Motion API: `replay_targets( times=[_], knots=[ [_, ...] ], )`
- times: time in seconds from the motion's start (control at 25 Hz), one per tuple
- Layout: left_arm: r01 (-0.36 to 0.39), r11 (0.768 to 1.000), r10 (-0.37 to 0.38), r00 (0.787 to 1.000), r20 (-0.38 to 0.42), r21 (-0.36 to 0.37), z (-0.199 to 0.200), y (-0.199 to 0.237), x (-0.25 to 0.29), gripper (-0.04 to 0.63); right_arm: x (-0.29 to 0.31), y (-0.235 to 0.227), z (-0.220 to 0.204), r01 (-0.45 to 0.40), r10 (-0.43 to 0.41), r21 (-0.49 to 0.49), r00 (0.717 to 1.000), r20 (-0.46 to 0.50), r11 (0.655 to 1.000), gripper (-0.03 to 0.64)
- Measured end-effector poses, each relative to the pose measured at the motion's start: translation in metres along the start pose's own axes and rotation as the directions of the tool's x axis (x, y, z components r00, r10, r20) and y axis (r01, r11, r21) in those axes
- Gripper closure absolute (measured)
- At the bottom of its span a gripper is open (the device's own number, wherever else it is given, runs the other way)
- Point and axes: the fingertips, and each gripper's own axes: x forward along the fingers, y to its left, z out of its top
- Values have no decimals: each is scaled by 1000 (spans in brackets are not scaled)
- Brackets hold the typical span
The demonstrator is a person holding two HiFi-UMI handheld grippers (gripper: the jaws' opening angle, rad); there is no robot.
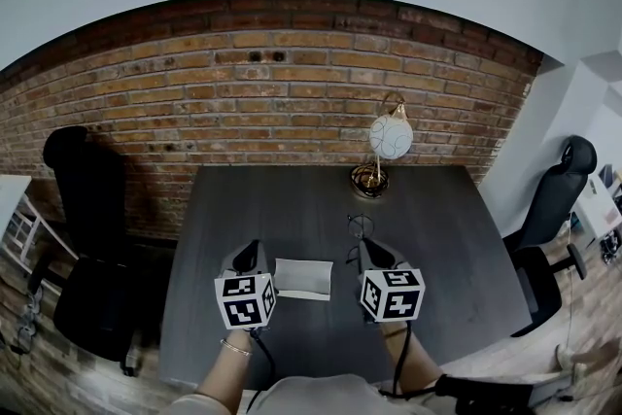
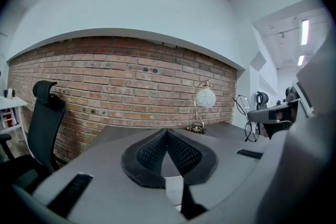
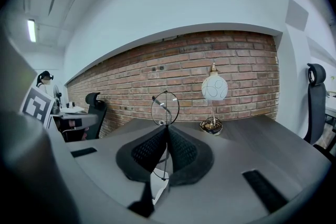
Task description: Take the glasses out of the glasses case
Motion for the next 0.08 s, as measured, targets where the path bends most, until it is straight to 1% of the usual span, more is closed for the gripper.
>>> replay_targets(
  times=[0.08],
  knots=[
    [-3, 1000, 3, 1000, 3, -3, 0, 1, -1, 578, 0, 0, -1, 1, -1, 1, 1000, 0, 1000, 578]
  ],
)
